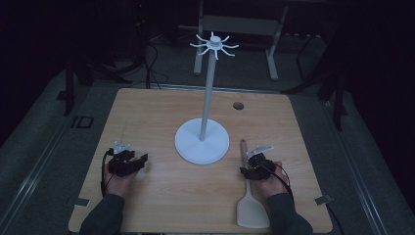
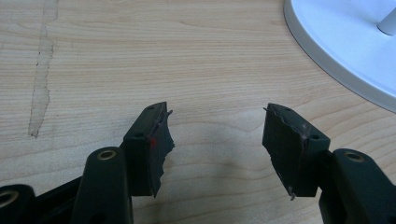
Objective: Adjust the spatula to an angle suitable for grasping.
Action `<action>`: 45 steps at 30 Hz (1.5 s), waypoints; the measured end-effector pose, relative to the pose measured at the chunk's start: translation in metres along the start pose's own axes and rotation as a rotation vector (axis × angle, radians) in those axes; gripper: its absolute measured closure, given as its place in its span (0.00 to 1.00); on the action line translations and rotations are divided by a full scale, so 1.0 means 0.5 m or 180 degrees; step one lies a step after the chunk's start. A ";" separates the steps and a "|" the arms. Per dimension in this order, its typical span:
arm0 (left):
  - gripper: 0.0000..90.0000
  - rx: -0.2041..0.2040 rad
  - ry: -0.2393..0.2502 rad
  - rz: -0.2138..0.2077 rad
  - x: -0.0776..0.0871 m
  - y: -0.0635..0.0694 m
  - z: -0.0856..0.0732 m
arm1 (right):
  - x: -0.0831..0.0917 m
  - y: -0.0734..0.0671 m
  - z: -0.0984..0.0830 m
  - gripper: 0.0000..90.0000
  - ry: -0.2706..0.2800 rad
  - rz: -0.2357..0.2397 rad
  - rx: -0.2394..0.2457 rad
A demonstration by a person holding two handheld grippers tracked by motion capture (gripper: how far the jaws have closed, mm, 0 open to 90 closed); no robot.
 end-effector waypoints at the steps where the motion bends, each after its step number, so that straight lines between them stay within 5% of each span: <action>1: 0.46 0.0004 0.0001 -0.0001 0.000 0.000 0.000 | 0.000 -0.002 0.002 0.62 0.0003 0.0028 0.0041; 13: 0.46 0.0000 0.0000 -0.0002 0.001 0.000 0.000 | 0.019 -0.007 -0.003 0.69 -0.0112 0.0084 0.0320; 24: 0.46 0.0011 0.0004 0.0001 0.001 -0.001 0.000 | 0.028 -0.015 -0.015 0.80 0.0106 0.0095 0.0027; 29: 0.46 0.0011 0.0004 0.0001 0.001 -0.001 0.000 | 0.043 -0.020 -0.021 0.82 0.0272 -0.0043 -0.0159; 33: 0.46 0.0002 0.0007 -0.0001 0.000 0.001 0.000 | 0.046 -0.032 -0.021 0.83 0.0350 0.0129 0.0002; 40: 0.46 0.0002 -0.0003 0.0002 0.000 -0.001 0.000 | 0.039 -0.065 -0.006 0.83 0.0210 0.0250 0.0330; 45: 0.46 0.0016 0.0013 -0.0003 0.001 -0.001 0.000 | 0.045 -0.058 0.015 0.73 0.0181 0.0279 0.0215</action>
Point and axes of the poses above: each handheld gripper's, and its own axes: x roughly backward along the jaws, z roughly out of its top, y roughly to its right, the point moved 1 cm from there along -x, roughly forward along the jaws, and after that the axes turned 3 degrees about -z, right-handed, at the moved point
